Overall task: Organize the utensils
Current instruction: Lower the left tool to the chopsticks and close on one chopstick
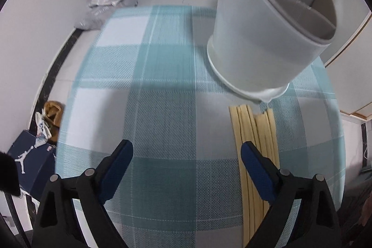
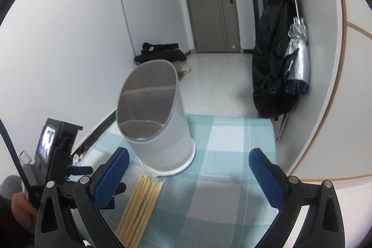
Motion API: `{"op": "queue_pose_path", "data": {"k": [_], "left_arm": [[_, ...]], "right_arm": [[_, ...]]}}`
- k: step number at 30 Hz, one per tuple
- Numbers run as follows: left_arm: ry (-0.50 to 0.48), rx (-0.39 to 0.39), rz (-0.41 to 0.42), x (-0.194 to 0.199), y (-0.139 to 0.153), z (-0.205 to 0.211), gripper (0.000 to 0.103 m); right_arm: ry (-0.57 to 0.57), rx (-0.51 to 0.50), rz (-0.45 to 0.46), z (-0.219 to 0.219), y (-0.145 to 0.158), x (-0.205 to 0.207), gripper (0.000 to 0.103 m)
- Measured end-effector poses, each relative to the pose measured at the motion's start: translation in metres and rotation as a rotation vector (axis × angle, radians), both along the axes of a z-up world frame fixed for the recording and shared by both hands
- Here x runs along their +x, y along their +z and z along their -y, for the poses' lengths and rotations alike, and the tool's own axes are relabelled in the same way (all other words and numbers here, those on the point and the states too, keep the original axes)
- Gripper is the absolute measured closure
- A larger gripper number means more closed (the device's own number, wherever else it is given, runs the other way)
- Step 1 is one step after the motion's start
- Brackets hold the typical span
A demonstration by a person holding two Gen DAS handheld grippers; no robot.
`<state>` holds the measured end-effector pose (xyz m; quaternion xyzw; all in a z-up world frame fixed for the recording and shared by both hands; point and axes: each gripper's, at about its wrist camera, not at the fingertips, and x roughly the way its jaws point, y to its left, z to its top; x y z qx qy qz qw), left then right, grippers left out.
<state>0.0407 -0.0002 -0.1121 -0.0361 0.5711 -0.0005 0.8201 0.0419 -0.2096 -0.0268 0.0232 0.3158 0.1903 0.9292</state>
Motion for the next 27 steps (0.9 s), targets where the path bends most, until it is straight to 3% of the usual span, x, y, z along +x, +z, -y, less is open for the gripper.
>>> {"op": "queue_pose_path", "data": {"k": [16,21,27], "left_arm": [[-0.016,0.049,-0.031,0.003,-0.006,0.011,0.014],[-0.052,0.052,-0.012,0.009,-0.003,0.016,0.038],[-0.037,0.033,0.021,0.012,-0.001,0.015,0.081]], "right_arm": [[0.008,-0.007,-0.059,0.001,-0.005,0.002,0.000],[0.021,0.013,-0.084,0.002,-0.006,0.001,0.000],[0.077,0.022,-0.134,-0.004,-0.015,0.000,0.005]]}}
